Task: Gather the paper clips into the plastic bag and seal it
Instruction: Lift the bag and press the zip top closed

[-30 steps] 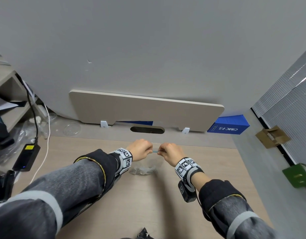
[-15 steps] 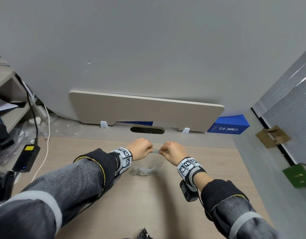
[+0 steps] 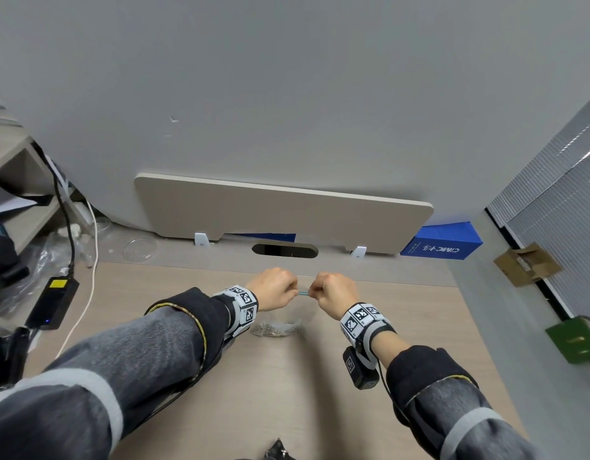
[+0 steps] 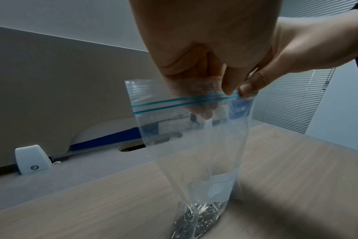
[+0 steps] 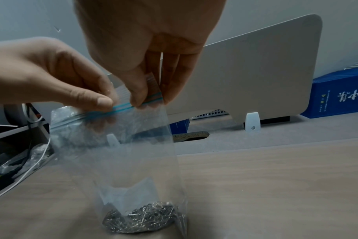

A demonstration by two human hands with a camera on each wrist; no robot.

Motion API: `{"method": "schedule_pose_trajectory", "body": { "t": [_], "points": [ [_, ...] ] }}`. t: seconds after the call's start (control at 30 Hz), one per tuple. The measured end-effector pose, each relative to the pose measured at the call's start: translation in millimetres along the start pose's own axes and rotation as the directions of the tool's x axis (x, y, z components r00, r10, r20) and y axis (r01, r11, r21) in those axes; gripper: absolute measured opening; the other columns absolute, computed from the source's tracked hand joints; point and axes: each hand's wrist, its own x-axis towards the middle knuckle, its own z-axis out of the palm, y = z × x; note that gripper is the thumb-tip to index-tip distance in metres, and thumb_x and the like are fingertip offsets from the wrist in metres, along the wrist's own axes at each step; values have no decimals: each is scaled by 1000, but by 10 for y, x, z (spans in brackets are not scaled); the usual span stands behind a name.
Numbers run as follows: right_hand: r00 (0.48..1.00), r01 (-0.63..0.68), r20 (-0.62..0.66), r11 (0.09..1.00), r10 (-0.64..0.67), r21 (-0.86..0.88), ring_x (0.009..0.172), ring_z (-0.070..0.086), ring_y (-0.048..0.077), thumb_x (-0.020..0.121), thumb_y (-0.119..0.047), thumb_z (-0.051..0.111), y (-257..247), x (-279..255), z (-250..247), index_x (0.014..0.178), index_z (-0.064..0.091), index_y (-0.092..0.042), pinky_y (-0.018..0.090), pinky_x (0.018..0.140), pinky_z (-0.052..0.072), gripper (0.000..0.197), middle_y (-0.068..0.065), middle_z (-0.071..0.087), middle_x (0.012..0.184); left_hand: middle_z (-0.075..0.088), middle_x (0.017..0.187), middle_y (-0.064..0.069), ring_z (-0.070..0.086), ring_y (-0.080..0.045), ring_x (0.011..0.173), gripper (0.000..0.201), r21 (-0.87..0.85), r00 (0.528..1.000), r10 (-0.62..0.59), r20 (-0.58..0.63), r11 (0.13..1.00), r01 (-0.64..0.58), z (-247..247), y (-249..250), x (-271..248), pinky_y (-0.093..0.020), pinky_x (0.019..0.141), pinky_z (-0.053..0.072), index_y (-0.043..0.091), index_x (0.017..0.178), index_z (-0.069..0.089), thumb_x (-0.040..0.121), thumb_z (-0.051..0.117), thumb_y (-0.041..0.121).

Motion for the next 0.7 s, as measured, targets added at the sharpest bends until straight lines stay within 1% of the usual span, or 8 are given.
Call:
{"method": "schedule_pose_trajectory", "body": {
  "t": [0.1,0.27,0.37,0.43,0.5,0.6,0.67,0.7],
  "points": [
    [1000,-8,4,1000,8,0,94,61,23,90,-20,57,8,-15,-17,92,74,-22,25,67,33,18,-3,70,98,71,92,-4,62,-28,85,23,-10,1000,-3,-8,1000,3,-7,23,17,-40,75,50,15,89,69,91,54,32],
    [1000,8,14,1000,-8,3,94,61,24,90,-18,55,5,-29,-15,91,72,-19,26,67,36,17,-1,69,97,71,91,-7,62,-30,84,17,0,1000,-20,18,1000,20,-4,70,34,-38,73,50,15,89,66,91,52,23],
    [1000,-3,18,1000,2,26,92,61,23,92,-24,56,4,-43,5,90,69,-19,29,68,40,15,-3,67,96,69,89,-9,61,-32,84,15,37,1000,-7,22,999,6,-18,75,42,-38,70,48,14,87,63,90,49,18],
    [998,-14,54,999,12,41,89,61,20,91,-33,58,-5,-45,14,90,67,-19,30,68,44,17,-4,67,94,69,91,-9,61,-32,84,15,61,1000,6,20,998,-7,-13,69,33,-37,69,45,13,87,62,90,48,17],
    [997,-20,77,999,17,40,86,62,21,91,-34,59,-25,-38,29,91,67,-18,29,67,41,18,-2,69,92,69,94,-8,61,-32,85,15,74,999,27,22,997,-28,0,62,20,-37,70,45,14,87,60,90,46,18],
    [998,-39,60,996,34,86,87,63,24,89,-26,60,-37,-21,54,86,69,-17,28,66,40,13,0,72,90,68,96,-6,61,-30,86,15,66,999,48,24,997,-49,4,49,1,-36,68,43,15,89,60,92,46,21],
    [998,-36,47,997,33,65,87,63,24,89,-25,60,-41,-22,53,84,69,-18,28,65,39,12,-1,72,90,69,96,-4,61,-28,87,15,43,999,45,24,998,-46,-13,35,-1,-33,68,42,16,90,61,92,48,24],
    [999,-32,38,998,30,48,86,63,23,89,-25,59,-45,-28,47,84,69,-19,27,65,37,13,-1,72,90,69,96,-4,61,-28,87,15,35,999,41,27,999,-42,-20,29,1,-34,69,43,16,90,62,91,49,24]
  ]
}}
